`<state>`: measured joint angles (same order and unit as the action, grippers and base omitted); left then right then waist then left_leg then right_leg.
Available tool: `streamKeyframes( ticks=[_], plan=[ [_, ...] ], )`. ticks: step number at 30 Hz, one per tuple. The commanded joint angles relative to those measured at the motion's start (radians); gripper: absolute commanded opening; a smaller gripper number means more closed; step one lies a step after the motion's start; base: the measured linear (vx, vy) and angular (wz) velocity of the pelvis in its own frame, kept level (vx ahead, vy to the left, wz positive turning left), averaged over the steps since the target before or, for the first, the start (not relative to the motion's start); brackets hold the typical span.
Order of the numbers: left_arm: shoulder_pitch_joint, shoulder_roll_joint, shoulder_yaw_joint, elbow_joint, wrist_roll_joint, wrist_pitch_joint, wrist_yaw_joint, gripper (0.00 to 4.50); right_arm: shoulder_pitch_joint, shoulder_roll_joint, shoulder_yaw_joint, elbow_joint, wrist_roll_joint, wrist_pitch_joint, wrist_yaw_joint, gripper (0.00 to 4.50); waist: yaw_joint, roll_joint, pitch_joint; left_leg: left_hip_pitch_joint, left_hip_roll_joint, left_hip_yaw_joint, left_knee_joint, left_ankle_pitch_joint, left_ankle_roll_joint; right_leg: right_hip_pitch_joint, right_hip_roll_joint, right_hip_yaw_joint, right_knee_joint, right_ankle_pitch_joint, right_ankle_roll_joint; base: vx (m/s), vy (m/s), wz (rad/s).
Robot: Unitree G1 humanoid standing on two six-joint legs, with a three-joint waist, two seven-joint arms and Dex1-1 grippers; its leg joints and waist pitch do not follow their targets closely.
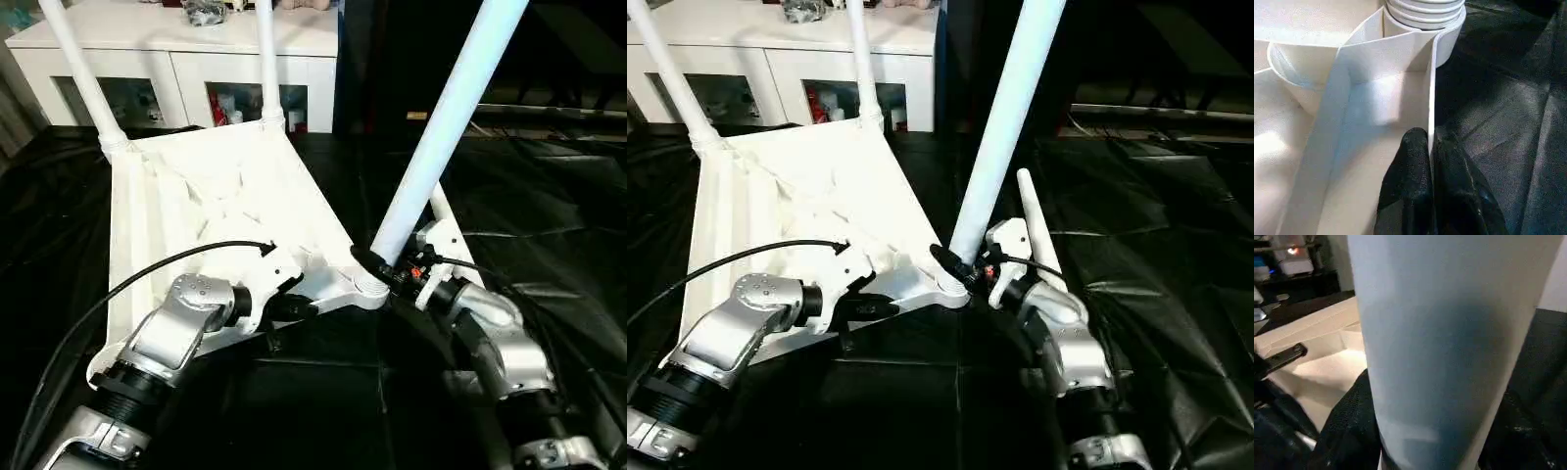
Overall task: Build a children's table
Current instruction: Insert table leg to table base, then rotate leg to tighten
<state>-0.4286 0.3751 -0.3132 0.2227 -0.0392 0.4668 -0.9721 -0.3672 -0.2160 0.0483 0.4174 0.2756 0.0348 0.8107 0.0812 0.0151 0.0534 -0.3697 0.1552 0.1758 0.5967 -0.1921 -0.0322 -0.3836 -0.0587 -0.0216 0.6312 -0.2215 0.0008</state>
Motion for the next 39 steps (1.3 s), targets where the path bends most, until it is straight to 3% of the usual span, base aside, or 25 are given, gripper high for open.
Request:
streamKeyframes(
  ticks=[1,13,15,22,26,31,34,39],
  plan=[
    [-0.032,0.002,0.037,0.005,-0.031,-0.050,0.003,0.00,0.030,0.002,0.068,0.064,-0.016,0.072,0.054,1.92,0.004,-0.013,-0.047,0.009,0.070,-0.031,-0.086,-0.258,0.020,0.022,-0.092,0.046,-0.103,-0.334,-0.193,0.000,0.000,0.00],
    [-0.049,0.049,0.006,0.004,-0.038,-0.107,-0.114,0.00,-0.002,-0.076,0.154,0.122,-0.069,0.142,0.237,1.92,0.009,-0.010,-0.048,0.013,0.074,-0.031,-0.088,-0.268,0.016,0.020,-0.091,0.045,-0.101,-0.304,-0.209,0.000,0.000,0.00],
    [-0.054,0.073,-0.014,-0.006,-0.036,-0.120,-0.165,0.00,-0.002,-0.099,0.192,0.141,-0.112,0.108,0.264,1.92,0.009,-0.010,-0.049,0.014,0.076,-0.033,-0.090,-0.283,0.009,0.020,-0.091,0.044,-0.099,-0.289,-0.214,0.000,0.000,0.00],
    [-0.055,0.106,-0.041,-0.032,-0.052,-0.119,-0.260,0.00,-0.011,-0.098,0.202,0.178,-0.120,0.097,0.279,1.92,0.003,-0.009,-0.053,0.016,0.078,-0.034,-0.095,-0.293,-0.007,0.024,-0.090,0.043,-0.092,-0.200,-0.237,0.000,0.000,0.00],
    [-0.047,0.161,-0.059,-0.068,-0.088,-0.125,-0.384,0.00,-0.008,-0.096,0.212,0.188,-0.119,0.074,0.316,1.92,0.005,-0.015,-0.057,0.019,0.076,-0.032,-0.096,-0.288,-0.001,0.028,-0.089,0.042,-0.090,-0.146,-0.251,0.000,0.000,0.00],
    [-0.040,0.205,-0.082,-0.092,-0.097,-0.112,-0.455,0.00,0.008,-0.109,0.237,0.164,-0.122,0.064,0.368,1.92,0.006,-0.009,-0.056,0.024,0.080,-0.032,-0.101,-0.307,-0.012,0.026,-0.086,0.041,-0.089,-0.137,-0.258,0.000,0.000,0.00],
    [-0.037,0.210,-0.085,-0.085,-0.086,-0.119,-0.451,0.00,0.013,-0.111,0.239,0.168,-0.126,0.051,0.377,1.92,0.008,-0.007,-0.057,0.028,0.081,-0.031,-0.103,-0.311,-0.019,0.025,-0.086,0.039,-0.088,-0.112,-0.266,0.000,0.000,0.00],
    [-0.056,0.167,-0.067,-0.020,-0.039,-0.144,-0.334,0.00,-0.003,-0.100,0.218,0.217,-0.143,0.027,0.323,1.92,0.006,-0.012,-0.051,0.031,0.081,-0.033,-0.107,-0.383,-0.042,0.023,-0.092,0.042,-0.100,-0.208,-0.248,0.000,0.000,0.00]
  ],
)
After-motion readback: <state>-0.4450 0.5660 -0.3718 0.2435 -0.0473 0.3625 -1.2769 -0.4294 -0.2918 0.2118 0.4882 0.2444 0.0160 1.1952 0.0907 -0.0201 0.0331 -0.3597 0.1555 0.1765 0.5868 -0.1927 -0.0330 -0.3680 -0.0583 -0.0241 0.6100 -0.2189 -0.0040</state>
